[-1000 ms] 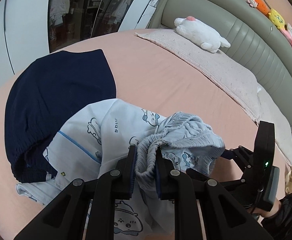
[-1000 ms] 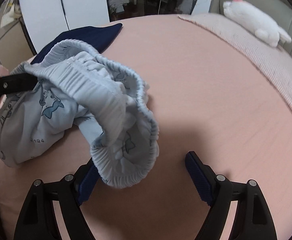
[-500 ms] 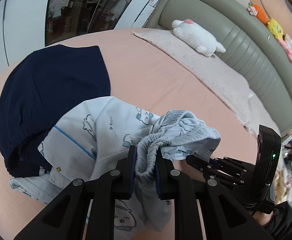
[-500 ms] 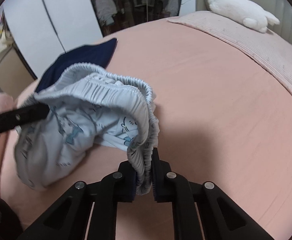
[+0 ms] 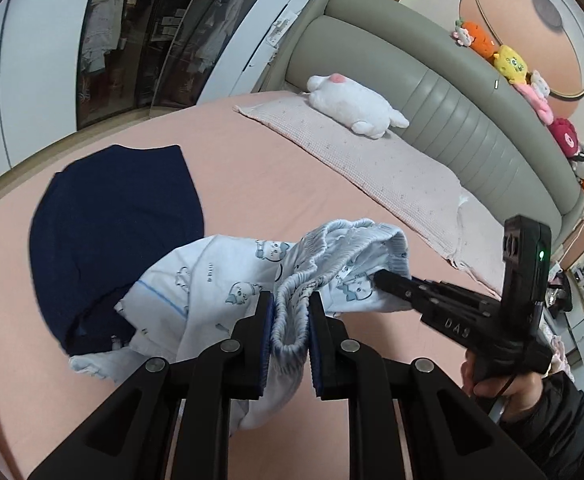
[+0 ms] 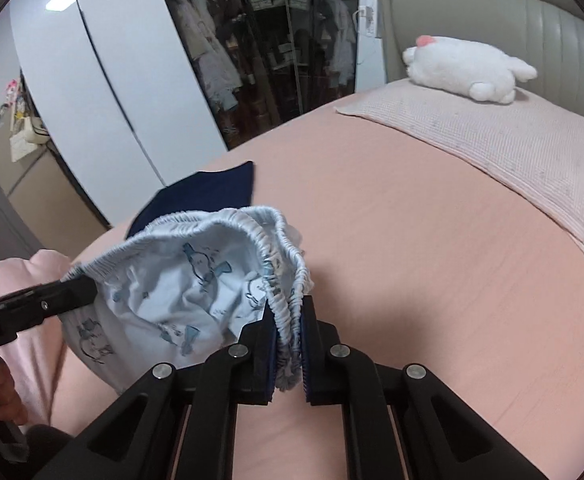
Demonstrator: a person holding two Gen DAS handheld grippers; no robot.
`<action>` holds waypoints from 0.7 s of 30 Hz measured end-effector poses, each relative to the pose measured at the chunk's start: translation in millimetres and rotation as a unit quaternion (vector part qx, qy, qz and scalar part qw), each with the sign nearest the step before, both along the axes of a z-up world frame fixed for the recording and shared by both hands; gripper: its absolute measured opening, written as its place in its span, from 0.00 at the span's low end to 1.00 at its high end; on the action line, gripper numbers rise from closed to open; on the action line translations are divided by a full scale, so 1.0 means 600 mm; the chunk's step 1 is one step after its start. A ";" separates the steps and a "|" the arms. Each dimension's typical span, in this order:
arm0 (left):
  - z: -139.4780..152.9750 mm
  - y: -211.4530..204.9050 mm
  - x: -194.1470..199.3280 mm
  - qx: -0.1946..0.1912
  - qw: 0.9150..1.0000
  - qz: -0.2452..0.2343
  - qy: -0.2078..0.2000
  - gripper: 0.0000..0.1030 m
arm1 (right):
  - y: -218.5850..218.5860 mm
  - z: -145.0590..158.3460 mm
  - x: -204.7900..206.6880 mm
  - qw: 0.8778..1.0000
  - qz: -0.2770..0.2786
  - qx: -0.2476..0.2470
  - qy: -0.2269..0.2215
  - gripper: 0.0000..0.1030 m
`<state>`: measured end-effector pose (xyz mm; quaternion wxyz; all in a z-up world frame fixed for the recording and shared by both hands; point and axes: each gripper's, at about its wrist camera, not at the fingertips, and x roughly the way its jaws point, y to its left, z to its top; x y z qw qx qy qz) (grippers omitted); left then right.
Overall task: Fold clothes
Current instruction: 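Grasp the shorts waistband with the left gripper while the right gripper grasps another waistband edge, then lift the shorts by the waistband with both grippers, stretching it open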
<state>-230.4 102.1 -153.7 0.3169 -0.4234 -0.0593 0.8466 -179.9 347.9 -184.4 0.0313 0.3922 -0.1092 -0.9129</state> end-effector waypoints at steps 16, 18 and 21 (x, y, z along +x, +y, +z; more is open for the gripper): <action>0.199 -0.012 0.075 0.023 0.994 -0.067 0.087 0.15 | -0.012 0.212 0.100 0.993 0.009 0.098 0.066 0.06; 0.175 -0.006 0.116 0.002 0.993 -0.071 0.093 0.26 | -0.012 0.229 0.112 0.992 0.015 0.098 0.073 0.06; 0.122 0.011 0.173 -0.057 0.991 -0.054 0.109 0.93 | -0.017 0.252 0.125 0.992 0.017 0.099 0.078 0.06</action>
